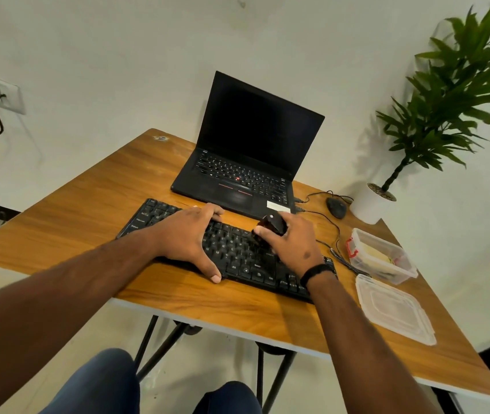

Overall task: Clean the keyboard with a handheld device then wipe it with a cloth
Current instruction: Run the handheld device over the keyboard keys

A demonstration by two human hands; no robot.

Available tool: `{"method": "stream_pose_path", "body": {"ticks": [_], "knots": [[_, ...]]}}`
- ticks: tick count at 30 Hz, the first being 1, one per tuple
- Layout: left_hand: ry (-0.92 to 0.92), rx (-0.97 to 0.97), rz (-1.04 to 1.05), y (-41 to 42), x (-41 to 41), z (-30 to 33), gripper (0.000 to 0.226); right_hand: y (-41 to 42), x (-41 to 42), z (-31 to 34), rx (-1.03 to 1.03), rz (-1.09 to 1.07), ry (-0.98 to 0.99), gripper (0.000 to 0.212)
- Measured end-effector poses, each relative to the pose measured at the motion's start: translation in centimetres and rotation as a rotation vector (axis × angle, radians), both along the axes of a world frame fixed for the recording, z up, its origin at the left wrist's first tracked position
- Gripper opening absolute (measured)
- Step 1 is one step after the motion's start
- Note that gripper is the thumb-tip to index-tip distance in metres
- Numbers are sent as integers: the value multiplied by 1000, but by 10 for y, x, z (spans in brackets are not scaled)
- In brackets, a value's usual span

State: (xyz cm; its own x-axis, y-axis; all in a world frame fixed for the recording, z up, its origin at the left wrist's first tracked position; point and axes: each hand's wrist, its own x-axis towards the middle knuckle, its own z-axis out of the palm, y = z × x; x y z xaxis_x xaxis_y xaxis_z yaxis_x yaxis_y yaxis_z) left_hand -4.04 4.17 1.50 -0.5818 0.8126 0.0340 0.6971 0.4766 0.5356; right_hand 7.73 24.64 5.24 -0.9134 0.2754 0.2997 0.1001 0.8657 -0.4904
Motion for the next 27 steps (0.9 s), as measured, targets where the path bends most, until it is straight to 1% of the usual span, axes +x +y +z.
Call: {"method": "stream_pose_path", "body": {"ticks": [2, 3, 6, 8, 10, 12, 14, 16, 19, 21, 23, 25, 26, 27], "knots": [[-1, -2, 0, 0, 2, 1, 138, 8, 2, 7, 66, -81, 44, 18], [-4, -8, -1, 0, 2, 2, 138, 12, 4, 9, 49, -121, 99, 20], [-2, -59, -5, 3, -1, 5, 142, 23, 21, 16, -190, -269, 359, 25], [39, -133, -21, 13, 2, 8, 151, 33, 33, 17, -282, -397, 503, 27], [92, -173, -63, 35, 14, 11, 154, 40, 40, 15, -283, -487, 554, 27], [106, -156, -111, 63, 29, 15, 153, 42, 44, 12, -279, -525, 563, 28], [81, -129, -135, 89, 40, 17, 152, 38, 44, 10, -285, -507, 551, 32], [36, -107, -135, 106, 44, 17, 152, 37, 42, 6, -242, -425, 516, 35], [-21, -67, -109, 110, 43, 12, 151, 35, 31, 0, -150, -278, 417, 30], [-29, -29, -97, 107, 42, 8, 148, 33, 22, -6, -84, -223, 376, 25], [-21, 3, -85, 106, 43, 5, 145, 35, 16, -7, -14, -155, 256, 22], [-17, 10, -81, 107, 44, 4, 145, 42, 14, 2, 0, -33, 73, 23], [-17, 11, -78, 107, 44, 4, 145, 44, 14, 8, -6, 19, 17, 26], [-18, 12, -73, 107, 44, 4, 143, 45, 13, 12, 2, 48, 5, 28]]}}
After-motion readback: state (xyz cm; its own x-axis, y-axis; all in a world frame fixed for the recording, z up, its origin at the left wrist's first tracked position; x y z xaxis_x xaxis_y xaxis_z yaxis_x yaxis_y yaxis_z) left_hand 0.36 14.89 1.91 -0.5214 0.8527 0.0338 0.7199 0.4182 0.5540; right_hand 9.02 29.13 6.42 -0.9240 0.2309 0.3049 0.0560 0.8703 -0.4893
